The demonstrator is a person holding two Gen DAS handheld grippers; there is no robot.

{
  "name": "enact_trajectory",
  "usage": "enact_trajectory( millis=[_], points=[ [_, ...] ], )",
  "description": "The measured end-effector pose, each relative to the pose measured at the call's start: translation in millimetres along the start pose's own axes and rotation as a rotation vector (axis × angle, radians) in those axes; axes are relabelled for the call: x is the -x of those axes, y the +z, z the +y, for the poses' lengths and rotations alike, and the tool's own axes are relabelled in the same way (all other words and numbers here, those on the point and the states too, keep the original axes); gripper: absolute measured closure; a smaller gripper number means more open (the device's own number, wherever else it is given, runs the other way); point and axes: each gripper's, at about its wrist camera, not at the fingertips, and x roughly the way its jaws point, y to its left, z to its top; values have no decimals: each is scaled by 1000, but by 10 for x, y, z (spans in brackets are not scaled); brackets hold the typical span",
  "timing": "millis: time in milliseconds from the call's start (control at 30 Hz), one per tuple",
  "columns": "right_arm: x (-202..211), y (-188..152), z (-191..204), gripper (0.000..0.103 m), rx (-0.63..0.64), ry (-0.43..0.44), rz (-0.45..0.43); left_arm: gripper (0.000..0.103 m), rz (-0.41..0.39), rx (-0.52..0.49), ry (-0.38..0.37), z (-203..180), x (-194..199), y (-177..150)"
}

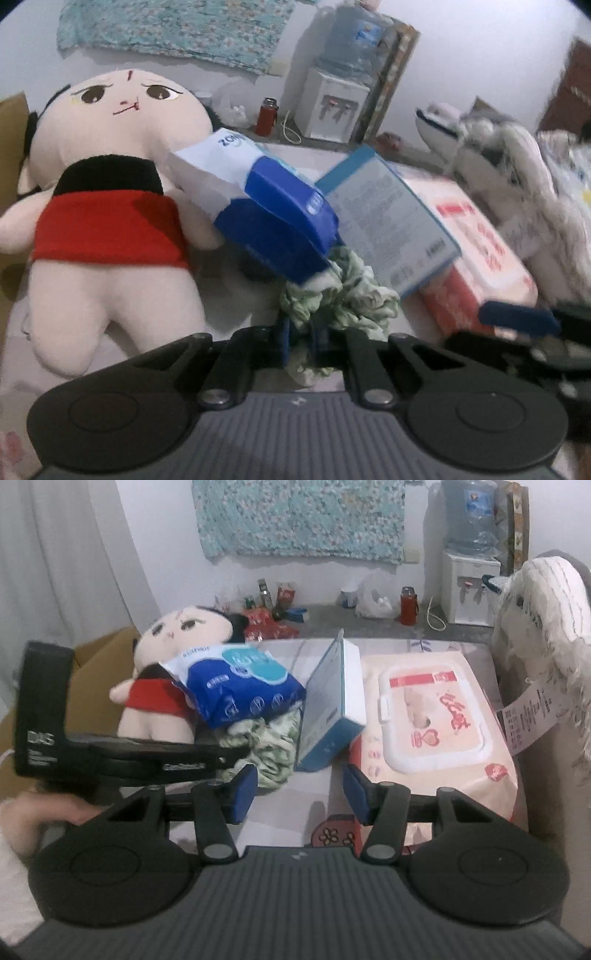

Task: Organize soft objects
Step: 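Grasp the green floral scrunchie with the right tool while the left tool grasps the blue wet-wipes pack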

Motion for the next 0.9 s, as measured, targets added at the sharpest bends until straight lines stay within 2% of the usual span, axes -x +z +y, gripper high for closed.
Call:
enact_trajectory(
  millis=[167,200,233,267,300,333,433,633,767,900],
  points=[
    [-11,-34,137,52,53,68,25,92,65,-39,-35,26,274,-249],
    [-17,-46,161,52,60,67,29,88,74,-50,-45,36,324,-291],
    [-33,-58,177,52,56,59,38,77,79,-60,-53,51,391,-348],
    [-41,-71,179,52,54,61,48,70,77,-68,-47,61,452,-387],
    [-57,-81,175,52,50,72,61,56,67,-82,-24,62,523,-423],
    [-59,-90,162,52,42,84,68,47,44,-102,10,55,625,-453],
    [-39,-100,167,52,41,137,74,47,-10,-163,49,31,905,-483],
    [-16,-123,237,52,39,221,72,47,-63,-178,68,56,1267,-350],
    [-127,-187,396,52,117,204,118,47,-103,-187,74,65,1409,-286],
    [-319,-263,524,55,174,144,168,47,-125,-210,68,3,1435,-218]
  ],
)
